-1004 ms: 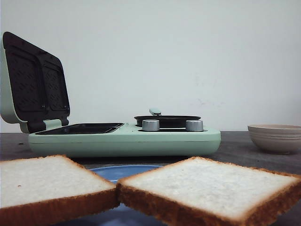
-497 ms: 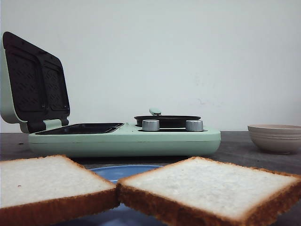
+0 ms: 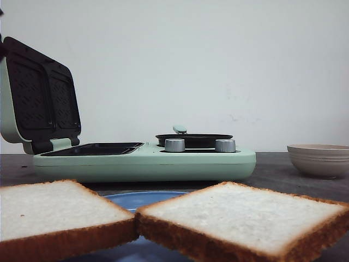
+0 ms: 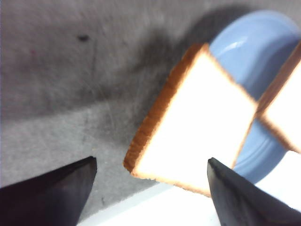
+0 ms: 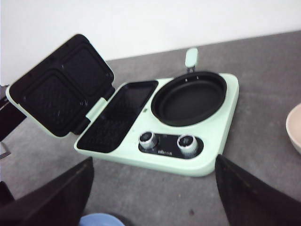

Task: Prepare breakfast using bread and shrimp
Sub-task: 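Lower the left gripper to the bread slice nearest it and grasp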

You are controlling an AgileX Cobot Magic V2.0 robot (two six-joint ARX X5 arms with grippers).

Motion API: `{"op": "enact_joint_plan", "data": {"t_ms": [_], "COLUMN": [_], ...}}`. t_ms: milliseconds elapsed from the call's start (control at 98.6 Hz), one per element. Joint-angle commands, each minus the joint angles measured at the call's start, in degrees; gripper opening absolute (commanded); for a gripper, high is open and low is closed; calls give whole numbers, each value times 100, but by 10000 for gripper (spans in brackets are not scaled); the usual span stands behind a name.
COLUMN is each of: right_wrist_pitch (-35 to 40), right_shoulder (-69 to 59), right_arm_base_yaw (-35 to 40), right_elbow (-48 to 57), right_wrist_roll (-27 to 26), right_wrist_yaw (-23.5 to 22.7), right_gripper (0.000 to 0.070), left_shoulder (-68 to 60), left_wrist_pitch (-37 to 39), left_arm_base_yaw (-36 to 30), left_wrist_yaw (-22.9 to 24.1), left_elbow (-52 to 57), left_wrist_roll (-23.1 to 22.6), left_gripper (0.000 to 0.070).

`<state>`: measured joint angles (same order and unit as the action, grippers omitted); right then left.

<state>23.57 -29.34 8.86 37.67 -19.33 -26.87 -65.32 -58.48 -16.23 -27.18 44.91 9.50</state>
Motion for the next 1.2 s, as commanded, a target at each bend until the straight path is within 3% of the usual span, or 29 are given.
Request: {"op": "enact_joint_plan", "data": {"t_ms": [0, 345, 528, 1187], "right_wrist_pitch": [17, 55, 57, 72], "right_shoulder": [-11, -11, -11, -11], "right_arm_base_yaw": [13, 13, 13, 42], "right_elbow": [107, 107, 107, 107], "right_wrist_roll": [66, 66, 66, 66], "right_wrist_yaw": [-17, -33, -79, -170], "right_gripper": [511, 511, 510, 510], "left_shoulder": [-153, -772, -968, -1414], "left_wrist_pitch": [48, 111, 133, 280], "left_arm_base_yaw": [-39, -72, -74, -98], "left_wrist_yaw": [-22, -57, -463, -664], "left_elbow": [57, 57, 57, 57], "left_wrist_roll": [-133, -179, -284, -348], "left_gripper": [444, 444, 444, 432]}}
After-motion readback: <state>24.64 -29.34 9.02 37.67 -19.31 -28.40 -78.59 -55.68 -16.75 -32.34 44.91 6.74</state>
